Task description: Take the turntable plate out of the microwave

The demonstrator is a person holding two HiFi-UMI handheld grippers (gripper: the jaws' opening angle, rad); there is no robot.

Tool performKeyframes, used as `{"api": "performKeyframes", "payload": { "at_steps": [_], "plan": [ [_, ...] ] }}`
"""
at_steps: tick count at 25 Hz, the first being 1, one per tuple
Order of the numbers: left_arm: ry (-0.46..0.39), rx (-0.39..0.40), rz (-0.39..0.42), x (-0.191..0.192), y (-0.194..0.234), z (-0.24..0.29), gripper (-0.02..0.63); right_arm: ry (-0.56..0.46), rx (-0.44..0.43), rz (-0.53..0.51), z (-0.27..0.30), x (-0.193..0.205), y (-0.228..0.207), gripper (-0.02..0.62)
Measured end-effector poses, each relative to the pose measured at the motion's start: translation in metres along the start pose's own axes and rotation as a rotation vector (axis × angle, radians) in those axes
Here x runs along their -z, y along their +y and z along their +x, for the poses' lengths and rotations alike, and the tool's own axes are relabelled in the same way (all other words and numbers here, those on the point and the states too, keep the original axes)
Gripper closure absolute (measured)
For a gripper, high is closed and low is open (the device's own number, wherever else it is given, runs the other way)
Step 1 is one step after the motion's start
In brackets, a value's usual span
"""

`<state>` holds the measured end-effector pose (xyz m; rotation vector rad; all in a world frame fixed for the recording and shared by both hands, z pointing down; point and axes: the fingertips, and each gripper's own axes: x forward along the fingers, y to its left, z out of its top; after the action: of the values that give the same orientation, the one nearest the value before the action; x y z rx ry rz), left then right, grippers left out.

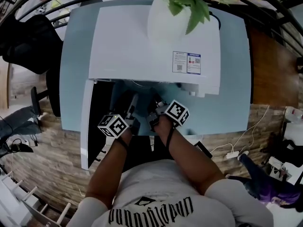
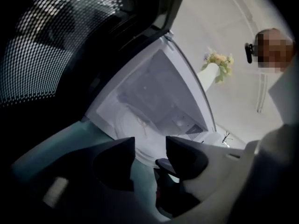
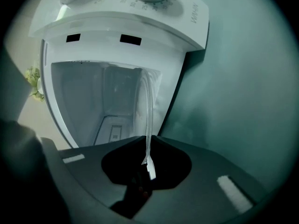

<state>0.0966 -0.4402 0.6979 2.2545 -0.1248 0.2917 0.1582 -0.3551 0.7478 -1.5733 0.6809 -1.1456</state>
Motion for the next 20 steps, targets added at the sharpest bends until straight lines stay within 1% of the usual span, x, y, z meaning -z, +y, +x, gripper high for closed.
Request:
{"api": "performKeyframes", "payload": {
  "at_steps": [6, 8, 11, 12, 15, 17, 20],
  "plan": [
    [-0.033, 0.0, -0.267, 0.021, 0.014, 0.0, 0.313, 0.036, 0.006, -0.017, -0.019, 0.005, -0.005, 0.565],
    [-0.057, 0.004, -0.344, 0.024, 0.018, 0.001, 0.31, 0.05, 0.008, -0.017, -0.025, 0.007, -0.006, 0.565],
    [-0.093, 0.019, -0.431, 0.028, 0.025, 0.002, 0.31, 0.075, 0.012, -0.026, -0.035, 0.009, -0.007, 0.566],
    [-0.104, 0.029, -0.453, 0.029, 0.026, 0.003, 0.31, 0.082, 0.014, -0.028, -0.038, 0.01, -0.008, 0.566],
    [-0.14, 0.052, -0.475, 0.026, 0.032, 0.009, 0.31, 0.103, 0.02, -0.028, -0.047, 0.015, -0.01, 0.566],
    [-0.159, 0.067, -0.504, 0.023, 0.035, 0.013, 0.31, 0.119, 0.02, -0.033, -0.053, 0.018, -0.009, 0.566],
    [-0.167, 0.097, -0.527, 0.021, 0.034, 0.022, 0.31, 0.138, 0.021, -0.043, -0.061, 0.02, -0.007, 0.568]
  ]
}}
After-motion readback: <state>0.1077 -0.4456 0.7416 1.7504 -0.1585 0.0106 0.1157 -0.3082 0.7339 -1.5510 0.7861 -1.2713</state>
